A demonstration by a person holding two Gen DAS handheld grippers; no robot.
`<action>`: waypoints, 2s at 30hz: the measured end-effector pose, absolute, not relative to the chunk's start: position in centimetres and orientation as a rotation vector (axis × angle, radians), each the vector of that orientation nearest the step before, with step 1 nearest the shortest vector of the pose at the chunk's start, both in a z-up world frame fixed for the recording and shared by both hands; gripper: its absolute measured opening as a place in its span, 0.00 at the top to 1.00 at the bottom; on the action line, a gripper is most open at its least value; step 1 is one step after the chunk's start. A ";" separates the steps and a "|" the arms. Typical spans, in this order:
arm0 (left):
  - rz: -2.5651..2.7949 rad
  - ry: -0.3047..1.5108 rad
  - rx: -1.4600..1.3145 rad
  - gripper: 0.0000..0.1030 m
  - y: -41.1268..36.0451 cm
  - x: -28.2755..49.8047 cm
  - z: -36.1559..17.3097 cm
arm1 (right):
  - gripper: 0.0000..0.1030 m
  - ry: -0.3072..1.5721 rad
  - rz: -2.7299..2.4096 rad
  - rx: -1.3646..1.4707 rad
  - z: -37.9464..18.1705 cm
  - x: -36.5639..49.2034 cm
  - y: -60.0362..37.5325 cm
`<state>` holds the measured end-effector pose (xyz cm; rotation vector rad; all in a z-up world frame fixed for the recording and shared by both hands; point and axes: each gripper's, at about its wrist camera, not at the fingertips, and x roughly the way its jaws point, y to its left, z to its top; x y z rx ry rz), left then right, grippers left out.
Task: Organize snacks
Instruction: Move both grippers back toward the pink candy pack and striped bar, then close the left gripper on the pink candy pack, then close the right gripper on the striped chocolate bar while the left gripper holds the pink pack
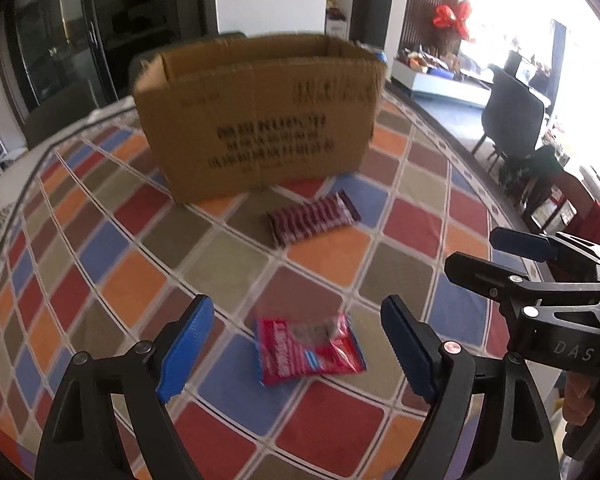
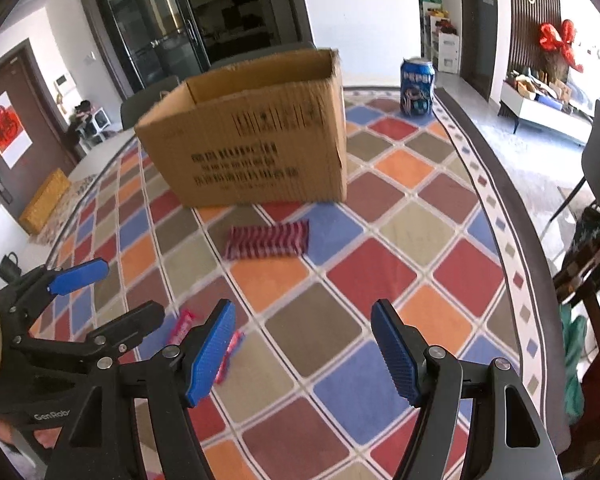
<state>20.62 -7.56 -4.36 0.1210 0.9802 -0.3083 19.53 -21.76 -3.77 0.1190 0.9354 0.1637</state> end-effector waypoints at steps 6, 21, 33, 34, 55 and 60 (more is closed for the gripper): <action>-0.324 1.071 0.121 0.17 -8.3 20.8 -7.4 | 0.32 0.999 0.144 0.123 -6.0 18.8 -22.2; -0.283 1.167 0.179 0.16 -9.5 21.8 -12.0 | 0.31 1.103 0.123 0.138 -9.9 18.6 -22.4; -0.288 1.116 0.152 0.30 -9.1 21.1 -12.4 | 0.31 1.126 0.123 0.136 -10.5 19.0 -22.3; -0.293 1.112 0.142 0.32 -9.0 21.1 -12.3 | 0.31 1.128 0.124 0.137 -10.5 19.0 -22.2; -0.311 1.037 -0.022 0.50 -5.3 21.1 -10.2 | 0.31 1.140 0.179 0.118 -10.5 19.9 -19.6; -0.263 1.002 -0.021 0.50 -3.8 21.7 -9.4 | 0.31 1.101 0.210 0.102 -9.8 21.3 -18.3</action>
